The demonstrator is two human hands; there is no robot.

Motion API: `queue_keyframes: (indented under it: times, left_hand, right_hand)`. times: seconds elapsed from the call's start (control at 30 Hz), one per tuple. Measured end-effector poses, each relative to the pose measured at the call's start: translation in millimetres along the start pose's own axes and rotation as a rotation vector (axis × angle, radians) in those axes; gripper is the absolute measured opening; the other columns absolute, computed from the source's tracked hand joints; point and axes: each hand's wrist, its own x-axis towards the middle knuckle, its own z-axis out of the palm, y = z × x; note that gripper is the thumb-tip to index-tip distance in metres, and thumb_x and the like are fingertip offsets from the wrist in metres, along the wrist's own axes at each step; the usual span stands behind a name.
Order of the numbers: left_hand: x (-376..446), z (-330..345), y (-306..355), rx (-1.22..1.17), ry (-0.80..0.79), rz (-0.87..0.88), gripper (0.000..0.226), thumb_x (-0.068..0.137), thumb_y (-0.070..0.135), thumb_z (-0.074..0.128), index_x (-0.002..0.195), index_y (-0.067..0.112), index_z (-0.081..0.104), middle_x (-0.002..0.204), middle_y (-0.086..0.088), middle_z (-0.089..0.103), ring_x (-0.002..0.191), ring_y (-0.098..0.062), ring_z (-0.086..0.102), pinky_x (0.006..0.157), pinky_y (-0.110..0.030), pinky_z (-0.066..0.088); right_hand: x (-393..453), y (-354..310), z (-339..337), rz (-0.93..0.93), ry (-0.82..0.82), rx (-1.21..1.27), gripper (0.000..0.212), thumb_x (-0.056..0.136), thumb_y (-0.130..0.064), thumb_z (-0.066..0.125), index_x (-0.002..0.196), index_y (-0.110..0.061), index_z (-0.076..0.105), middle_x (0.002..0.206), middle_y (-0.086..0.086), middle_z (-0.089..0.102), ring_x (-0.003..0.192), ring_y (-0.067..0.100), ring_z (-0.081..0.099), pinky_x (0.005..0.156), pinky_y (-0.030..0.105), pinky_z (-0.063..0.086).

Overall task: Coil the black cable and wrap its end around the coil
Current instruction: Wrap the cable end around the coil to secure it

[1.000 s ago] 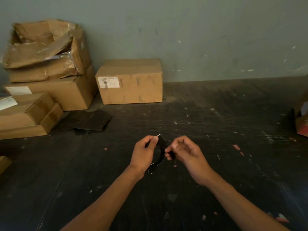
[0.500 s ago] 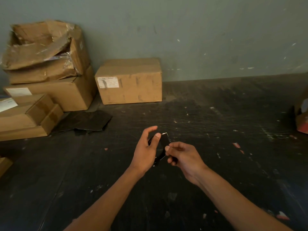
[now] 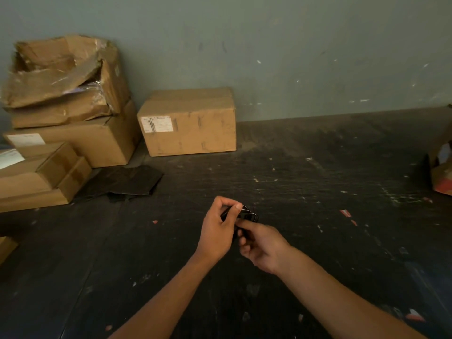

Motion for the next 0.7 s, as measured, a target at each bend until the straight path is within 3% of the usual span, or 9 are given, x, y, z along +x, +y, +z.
queue_keyframes:
  times: [0.13,0.27,0.47,0.6,0.7]
  left_hand:
    - [-2.7,1.1,-5.4,-0.042,0.017,-0.01,0.003,0.097,0.02,0.058,0.099,0.019,0.06,0.092,0.003,0.07,0.079,-0.005,0.069,0.068,-0.014,0.053]
    - [-1.6,1.2,-13.5,0.041,0.063,-0.041,0.004,0.096,0.026,0.059,0.095,0.025,0.063,0.093,0.004,0.069,0.093,-0.01,0.066,0.079,-0.024,0.053]
    - [0.5,-2.6,-13.3,-0.035,0.118,-0.039,0.007,0.094,0.019,0.064,0.09,0.023,0.068,0.089,0.009,0.071,0.087,-0.005,0.068,0.076,-0.014,0.051]
    - [1.8,-5.5,-16.2,-0.008,0.169,-0.048,0.008,0.091,0.014,0.067,0.093,0.022,0.07,0.09,0.01,0.072,0.088,-0.003,0.068,0.078,-0.017,0.054]
    - [-0.8,-9.1,-19.6,0.031,0.178,-0.039,0.017,0.089,0.012,0.069,0.102,0.022,0.064,0.093,0.008,0.072,0.092,0.002,0.067,0.081,-0.017,0.054]
  right_hand:
    - [2.8,3.1,2.2,-0.057,-0.009,0.063,0.018,0.086,-0.014,0.069,0.103,-0.008,0.071,0.067,0.004,0.066,0.058,0.012,0.056,0.049,0.024,0.045]
    - [4.4,4.7,0.4,-0.059,-0.015,0.08,0.018,0.088,-0.015,0.066,0.104,-0.011,0.072,0.07,0.003,0.066,0.061,0.013,0.055,0.051,0.025,0.046]
    - [5.1,0.0,1.7,-0.061,-0.033,0.042,0.014,0.092,-0.014,0.061,0.1,-0.011,0.072,0.071,0.004,0.062,0.062,0.013,0.053,0.053,0.025,0.045]
    - [2.2,-2.2,-1.5,-0.129,-0.071,-0.126,0.018,0.092,-0.01,0.06,0.105,-0.012,0.072,0.081,0.006,0.071,0.067,0.014,0.062,0.06,0.027,0.051]
    - [1.4,-2.3,-3.1,-0.27,-0.002,-0.226,0.021,0.09,-0.006,0.061,0.11,-0.015,0.063,0.085,0.008,0.074,0.072,0.016,0.067,0.064,0.029,0.053]
